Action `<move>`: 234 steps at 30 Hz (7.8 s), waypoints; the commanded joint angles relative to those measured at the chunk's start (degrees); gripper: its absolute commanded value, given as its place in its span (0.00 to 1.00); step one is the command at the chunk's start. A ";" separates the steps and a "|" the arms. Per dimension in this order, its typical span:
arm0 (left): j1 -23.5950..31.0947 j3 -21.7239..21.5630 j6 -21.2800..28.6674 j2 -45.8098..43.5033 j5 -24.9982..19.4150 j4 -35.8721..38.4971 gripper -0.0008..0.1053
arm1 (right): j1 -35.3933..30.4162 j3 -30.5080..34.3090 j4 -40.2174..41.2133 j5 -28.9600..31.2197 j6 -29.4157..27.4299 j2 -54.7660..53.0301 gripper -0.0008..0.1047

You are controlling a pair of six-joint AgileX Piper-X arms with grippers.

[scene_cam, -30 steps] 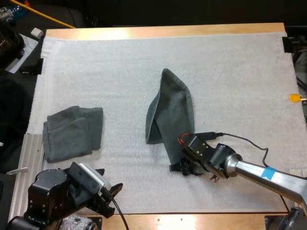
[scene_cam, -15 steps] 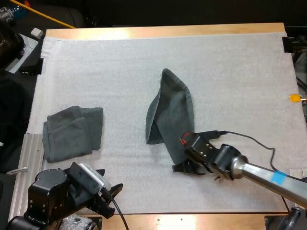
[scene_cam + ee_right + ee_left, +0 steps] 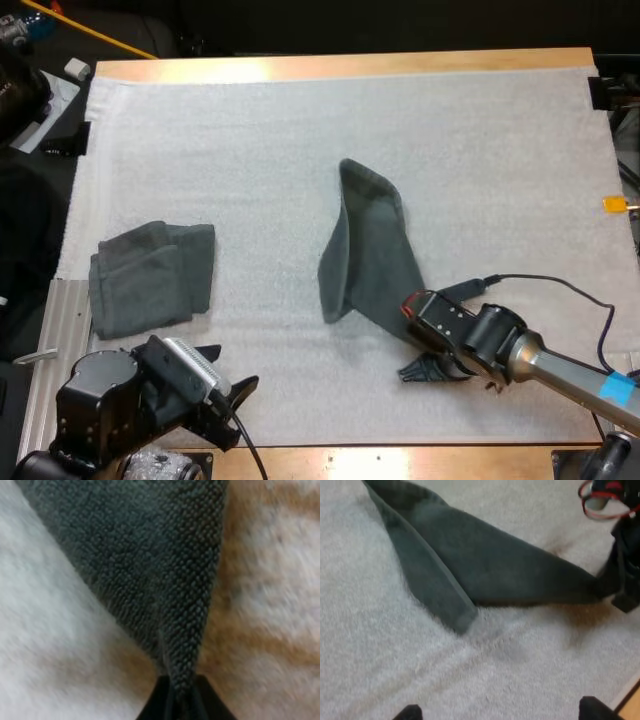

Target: Pick towel from pile, fold and stack

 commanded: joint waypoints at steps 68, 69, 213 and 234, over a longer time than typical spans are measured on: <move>-20.38 -0.46 -3.27 66.86 -10.40 -39.16 0.35 | -0.08 0.23 4.19 2.21 7.90 -5.39 0.01; -20.24 -0.46 -3.59 67.17 -10.57 -38.97 0.27 | -0.13 0.28 4.01 2.21 7.98 -5.27 0.01; 1.96 -22.14 0.21 38.04 -9.07 -6.65 0.56 | -21.51 -10.11 2.76 -10.75 -4.93 -22.89 0.57; 1.97 -8.43 -0.89 29.21 -8.89 -5.28 0.56 | -3.05 12.06 -5.45 -5.28 18.30 -25.78 0.56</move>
